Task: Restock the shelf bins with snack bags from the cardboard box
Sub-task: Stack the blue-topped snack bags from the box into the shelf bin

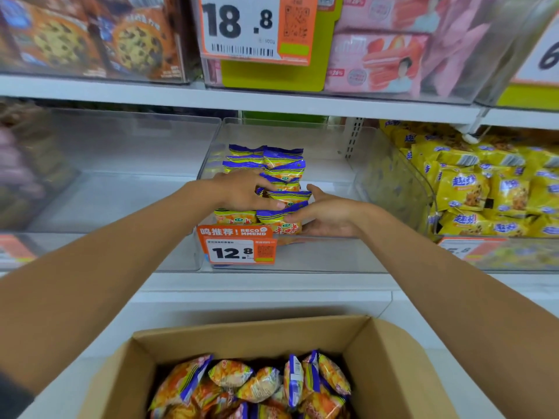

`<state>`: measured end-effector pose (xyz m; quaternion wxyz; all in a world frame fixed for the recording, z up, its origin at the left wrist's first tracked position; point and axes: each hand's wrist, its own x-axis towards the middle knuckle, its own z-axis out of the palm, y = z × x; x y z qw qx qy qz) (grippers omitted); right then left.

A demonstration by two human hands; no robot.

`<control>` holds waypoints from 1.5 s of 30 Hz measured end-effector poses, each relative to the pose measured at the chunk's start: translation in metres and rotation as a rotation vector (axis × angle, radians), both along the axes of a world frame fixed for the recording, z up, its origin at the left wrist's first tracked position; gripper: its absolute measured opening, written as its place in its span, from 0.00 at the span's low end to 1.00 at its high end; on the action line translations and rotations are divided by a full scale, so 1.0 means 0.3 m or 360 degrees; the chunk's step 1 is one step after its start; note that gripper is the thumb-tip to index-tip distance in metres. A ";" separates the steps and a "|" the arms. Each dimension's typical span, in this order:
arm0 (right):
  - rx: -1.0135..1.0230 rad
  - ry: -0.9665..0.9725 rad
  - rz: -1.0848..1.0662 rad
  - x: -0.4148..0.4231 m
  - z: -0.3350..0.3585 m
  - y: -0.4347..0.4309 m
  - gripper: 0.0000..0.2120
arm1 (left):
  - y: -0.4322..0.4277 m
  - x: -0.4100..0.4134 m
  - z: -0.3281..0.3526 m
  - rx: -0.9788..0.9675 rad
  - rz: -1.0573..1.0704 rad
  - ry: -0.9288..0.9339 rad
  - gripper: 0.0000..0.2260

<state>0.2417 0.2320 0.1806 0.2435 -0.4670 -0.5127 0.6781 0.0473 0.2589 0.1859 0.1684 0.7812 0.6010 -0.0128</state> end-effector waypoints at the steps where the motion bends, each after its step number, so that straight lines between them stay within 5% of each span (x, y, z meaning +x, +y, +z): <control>1: 0.0025 -0.0077 -0.0007 0.003 0.003 0.001 0.30 | -0.003 0.003 -0.001 0.0032 0.0015 0.0021 0.41; 6: 0.0247 -0.0284 0.0027 -0.007 -0.005 0.003 0.38 | -0.027 0.005 0.000 0.0078 -0.0153 -0.0171 0.37; 11: 0.0181 -0.0318 -0.0028 0.013 -0.018 0.012 0.35 | -0.035 0.002 -0.003 0.0091 -0.0185 0.0074 0.41; 17: 0.0038 -0.0270 -0.0204 0.010 -0.037 0.040 0.38 | -0.018 0.005 -0.015 0.0177 -0.0148 0.0046 0.29; 23: -0.0018 -0.0220 -0.0191 -0.015 -0.056 0.061 0.18 | -0.014 0.006 0.007 -0.0130 -0.0048 -0.0342 0.31; 33: -0.0025 -0.0365 0.0015 -0.003 -0.039 0.052 0.16 | -0.018 0.002 -0.010 -0.0063 -0.0077 -0.0437 0.30; 35: 0.0016 -0.0456 -0.0043 0.012 -0.023 0.042 0.21 | -0.034 0.003 -0.005 -0.0043 -0.0032 -0.0486 0.30; 38: 0.0406 -0.0746 -0.0297 0.047 -0.006 0.006 0.35 | -0.074 0.006 -0.003 0.0115 0.0059 -0.0681 0.26; 42: 0.1368 -0.0909 -0.0580 0.059 -0.012 -0.127 0.12 | -0.178 0.036 -0.008 0.0543 0.0227 -0.0971 0.09; 45: 0.1659 -0.0864 -0.0615 0.043 -0.057 -0.263 0.09 | -0.300 0.070 -0.006 0.0686 0.0262 -0.1000 0.06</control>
